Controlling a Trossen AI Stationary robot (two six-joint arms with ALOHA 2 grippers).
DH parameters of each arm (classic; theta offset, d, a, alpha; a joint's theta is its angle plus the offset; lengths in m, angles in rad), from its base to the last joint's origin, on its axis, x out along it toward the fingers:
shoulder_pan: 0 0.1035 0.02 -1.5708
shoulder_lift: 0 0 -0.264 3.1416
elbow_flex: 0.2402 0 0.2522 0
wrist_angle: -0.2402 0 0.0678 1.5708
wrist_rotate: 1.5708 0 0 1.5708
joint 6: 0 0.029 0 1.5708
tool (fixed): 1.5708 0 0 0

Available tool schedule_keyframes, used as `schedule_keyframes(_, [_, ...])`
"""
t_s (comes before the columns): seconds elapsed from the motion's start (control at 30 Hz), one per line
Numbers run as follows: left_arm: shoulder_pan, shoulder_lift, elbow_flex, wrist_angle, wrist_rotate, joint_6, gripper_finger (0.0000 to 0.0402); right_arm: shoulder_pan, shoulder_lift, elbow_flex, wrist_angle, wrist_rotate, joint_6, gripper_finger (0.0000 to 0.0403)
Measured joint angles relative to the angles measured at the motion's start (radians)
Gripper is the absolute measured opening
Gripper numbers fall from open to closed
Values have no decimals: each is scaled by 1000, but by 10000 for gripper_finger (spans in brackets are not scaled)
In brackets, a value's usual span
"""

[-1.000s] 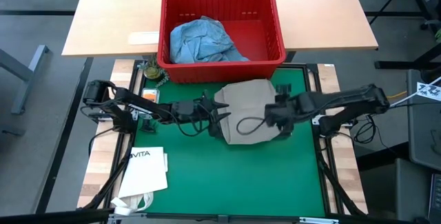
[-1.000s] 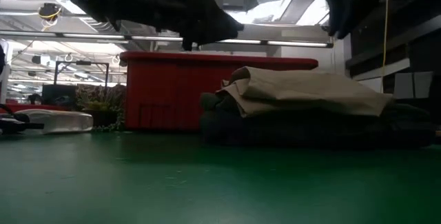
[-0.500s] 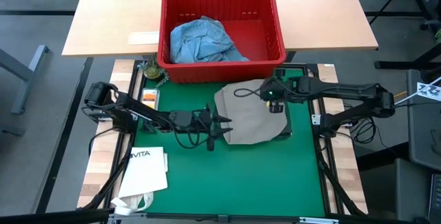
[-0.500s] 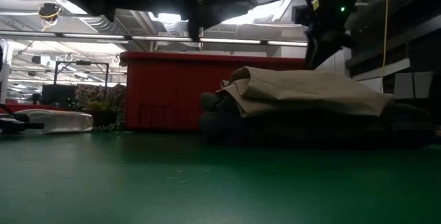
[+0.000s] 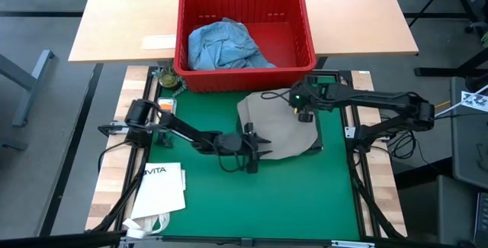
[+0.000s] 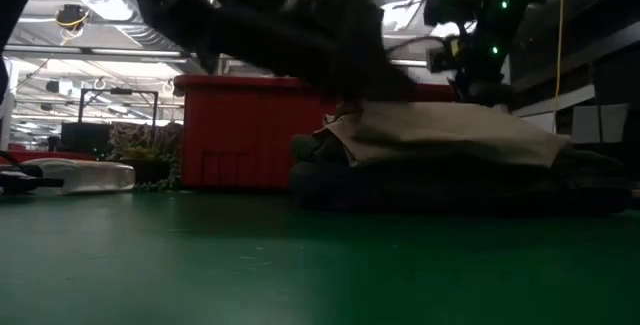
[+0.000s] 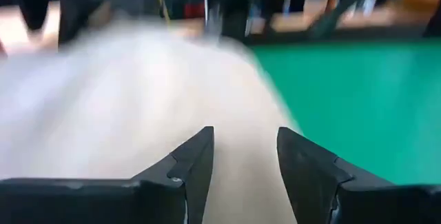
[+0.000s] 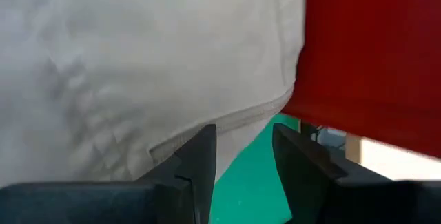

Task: Fold Laundry from Bin
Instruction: Stack the gray shorts on top of the green shirt

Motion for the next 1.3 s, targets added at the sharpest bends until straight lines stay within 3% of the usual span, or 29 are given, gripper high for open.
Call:
schedule_keyframes(0.23, [6,15,3,-208,-47,-35,156,-26,4,-119,105,2,0,143])
schedule_keyframes(0.57, [-10,-7,2,-273,-70,-37,156,-26,5,-140,134,0,4,143])
schedule_keyframes(0.73, [-22,-66,-1,-360,-70,-42,156,-26,6,-88,96,-7,-45,143])
schedule_keyframes(1.07, [16,-232,-1,-354,-72,-4,156,-24,5,145,-142,-9,-71,143])
schedule_keyframes(1.17, [58,-249,0,-332,-75,-4,156,-24,4,200,-176,-69,-36,143])
schedule_keyframes(1.3, [121,-241,0,-307,-72,-4,156,-17,4,214,-174,-251,12,143])
